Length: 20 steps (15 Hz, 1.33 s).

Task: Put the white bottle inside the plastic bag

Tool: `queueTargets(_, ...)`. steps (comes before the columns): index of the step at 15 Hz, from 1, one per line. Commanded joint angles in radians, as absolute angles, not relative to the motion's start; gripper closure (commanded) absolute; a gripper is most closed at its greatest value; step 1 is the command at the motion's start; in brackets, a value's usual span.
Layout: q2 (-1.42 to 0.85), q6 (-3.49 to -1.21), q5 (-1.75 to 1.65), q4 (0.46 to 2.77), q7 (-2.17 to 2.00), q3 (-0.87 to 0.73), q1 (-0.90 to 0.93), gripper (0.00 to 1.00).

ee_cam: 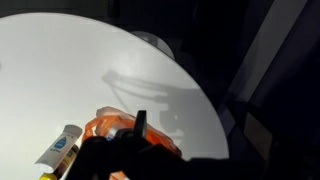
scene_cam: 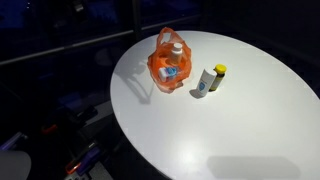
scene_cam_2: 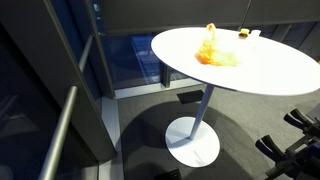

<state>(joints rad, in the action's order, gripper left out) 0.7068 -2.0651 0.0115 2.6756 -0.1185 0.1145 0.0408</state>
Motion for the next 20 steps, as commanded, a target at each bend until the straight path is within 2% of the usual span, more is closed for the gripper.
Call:
queueTargets(1, 0.697, -2.056, 0.014, 2.650, -0.128, 0.108, 0.043, 0.00)
queueTargets(12, 0.466, -1.989, -0.025, 2.377, -0.274, 0.116, -0.034, 0.00)
queueTargets(20, 0.266, -2.006, -0.035, 2.205, -0.275, 0.040, -0.092, 0.00)
